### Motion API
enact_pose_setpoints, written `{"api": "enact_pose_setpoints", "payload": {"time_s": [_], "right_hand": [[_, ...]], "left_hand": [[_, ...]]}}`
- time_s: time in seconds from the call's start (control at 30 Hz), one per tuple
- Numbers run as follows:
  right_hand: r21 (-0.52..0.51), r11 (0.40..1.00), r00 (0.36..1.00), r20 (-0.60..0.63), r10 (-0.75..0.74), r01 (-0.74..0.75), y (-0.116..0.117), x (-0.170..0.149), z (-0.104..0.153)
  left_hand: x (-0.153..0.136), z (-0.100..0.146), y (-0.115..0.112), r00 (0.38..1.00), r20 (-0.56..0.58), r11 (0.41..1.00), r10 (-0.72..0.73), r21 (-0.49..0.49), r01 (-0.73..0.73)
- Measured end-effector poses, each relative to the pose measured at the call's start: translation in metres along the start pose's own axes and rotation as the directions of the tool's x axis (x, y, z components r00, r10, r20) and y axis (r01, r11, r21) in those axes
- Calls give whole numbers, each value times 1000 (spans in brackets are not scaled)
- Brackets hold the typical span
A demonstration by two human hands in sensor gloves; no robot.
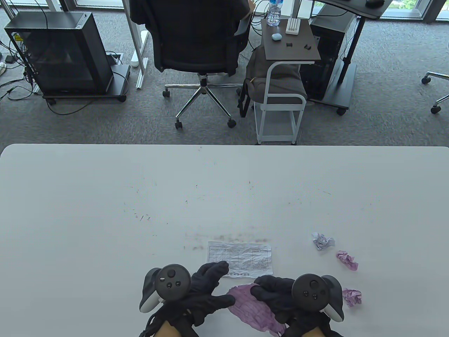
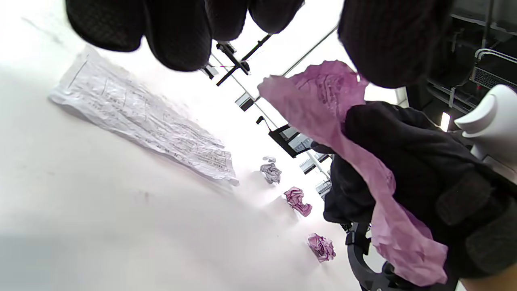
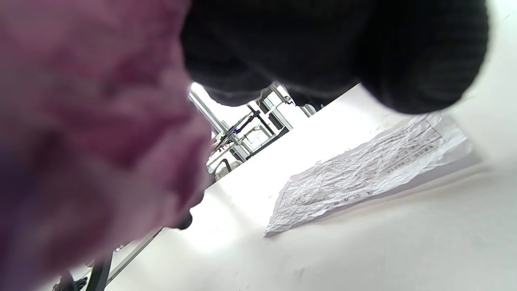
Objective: Flatten crumpled invoices and stack
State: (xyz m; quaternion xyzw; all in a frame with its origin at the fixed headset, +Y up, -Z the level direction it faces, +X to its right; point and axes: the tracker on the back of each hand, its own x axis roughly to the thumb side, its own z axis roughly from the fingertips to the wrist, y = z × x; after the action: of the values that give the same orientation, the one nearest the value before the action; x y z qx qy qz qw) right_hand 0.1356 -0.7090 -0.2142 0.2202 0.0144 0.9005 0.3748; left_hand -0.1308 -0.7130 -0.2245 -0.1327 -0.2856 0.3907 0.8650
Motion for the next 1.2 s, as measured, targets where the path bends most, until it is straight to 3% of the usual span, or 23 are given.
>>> {"api": "enact_pose_setpoints", "payload": {"time_s": [0.13,0.37,0.5,0.6,0.8,1.0,1.2], "right_hand": [[52,999,998,60,-16,13,10,8,-3],[99,995,998,63,-4,-2,19,9,-5],[157,988,999,34,2,-7,20,3,-6],[181,981,998,-16,-62,64,16,-4,-6],[154,986,994,-92,-55,69,9,-20,0],[138,989,992,-125,-35,52,8,-29,0],[157,988,993,-120,19,0,13,-31,-1]], "left_hand": [[10,-6,-11,996,76,998,-55,-16,56],[9,-6,-12,991,118,989,62,123,-77],[6,-5,-7,997,82,985,15,169,-28],[-2,-2,-3,997,47,972,68,224,-76],[-17,3,-2,996,-43,961,74,270,-60],[-21,-2,-7,995,-104,974,7,225,17],[-24,-6,-14,979,-172,986,-107,110,127]]}}
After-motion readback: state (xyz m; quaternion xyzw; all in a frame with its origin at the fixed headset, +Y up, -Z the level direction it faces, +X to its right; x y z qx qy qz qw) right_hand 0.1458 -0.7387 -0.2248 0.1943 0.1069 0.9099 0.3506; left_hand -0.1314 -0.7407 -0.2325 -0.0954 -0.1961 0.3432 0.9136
